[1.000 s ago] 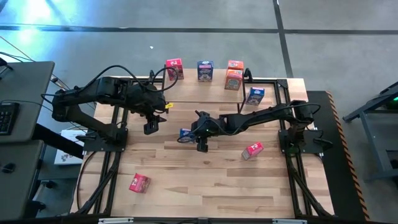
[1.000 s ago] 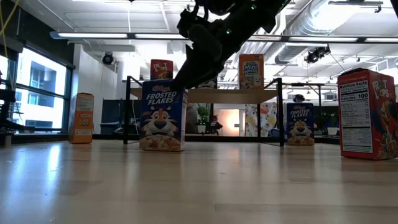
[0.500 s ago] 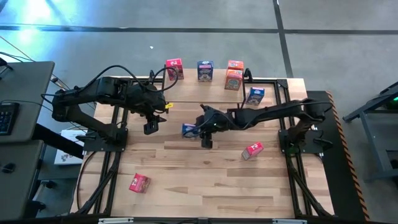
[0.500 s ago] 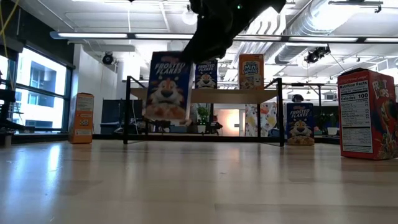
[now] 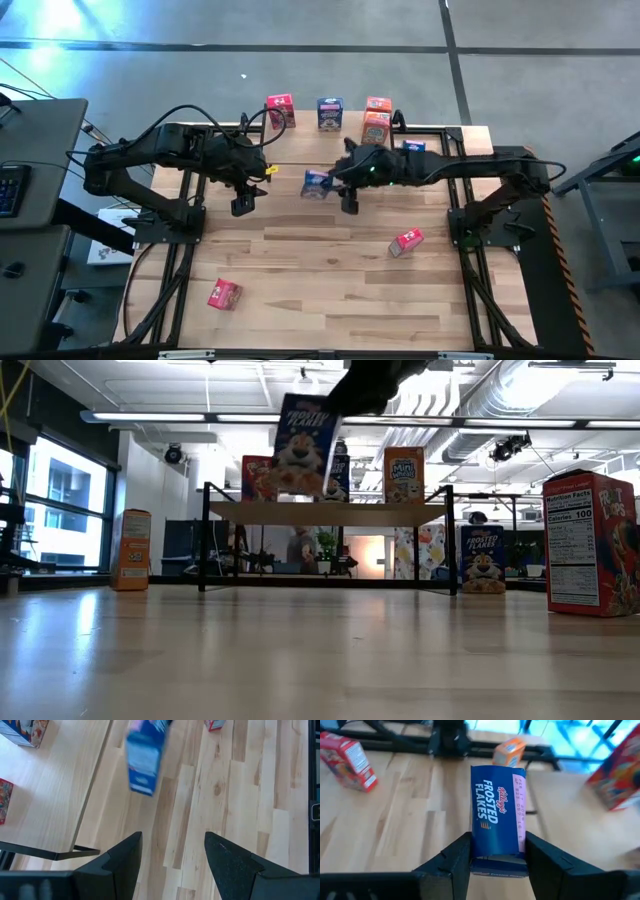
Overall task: Stack cereal on shelf
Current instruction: Put the bottom blue cereal box on the shelf
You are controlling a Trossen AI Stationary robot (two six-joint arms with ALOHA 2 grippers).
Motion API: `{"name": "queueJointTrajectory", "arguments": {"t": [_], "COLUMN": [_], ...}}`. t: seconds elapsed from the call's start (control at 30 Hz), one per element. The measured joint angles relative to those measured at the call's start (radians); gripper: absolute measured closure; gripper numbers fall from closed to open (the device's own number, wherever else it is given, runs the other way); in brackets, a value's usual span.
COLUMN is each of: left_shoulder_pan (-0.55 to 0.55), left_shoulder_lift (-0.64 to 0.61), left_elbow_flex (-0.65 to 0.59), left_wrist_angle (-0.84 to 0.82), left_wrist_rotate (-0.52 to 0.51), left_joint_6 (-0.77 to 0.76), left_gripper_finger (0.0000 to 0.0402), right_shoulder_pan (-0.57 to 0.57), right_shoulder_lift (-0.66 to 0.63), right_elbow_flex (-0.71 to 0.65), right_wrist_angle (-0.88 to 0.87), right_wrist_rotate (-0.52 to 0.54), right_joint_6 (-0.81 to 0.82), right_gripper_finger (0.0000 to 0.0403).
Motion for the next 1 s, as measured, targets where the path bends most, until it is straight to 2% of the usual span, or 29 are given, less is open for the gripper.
{"name": "queueJointTrajectory", "arguments": {"t": [0.4, 0.73, 1.0], "left_shoulder_pan": [0.000, 0.000, 0.000], "left_shoulder_lift": [0.000, 0.000, 0.000], "left_elbow_flex": [0.000, 0.000, 0.000], "left_wrist_angle": [0.001, 0.001, 0.001], "left_wrist_rotate": [-0.002, -0.004, -0.004], "left_joint_6": [0.000, -0.001, -0.019], "left_gripper_finger": [0.0197, 0.0197, 0.0197], "right_shoulder_pan": [-0.125, -0.214, -0.232], "right_shoulder_lift": [-0.122, -0.130, -0.128], "right_elbow_flex": [0.000, 0.021, 0.074], "right_wrist_angle": [-0.005, -0.020, -0.093], "right_wrist_rotate": [0.000, 0.001, -0.002], "right_joint_6": [-0.161, -0.268, -0.305], "right_gripper_finger": [0.0251, 0.0251, 0.0251]}}
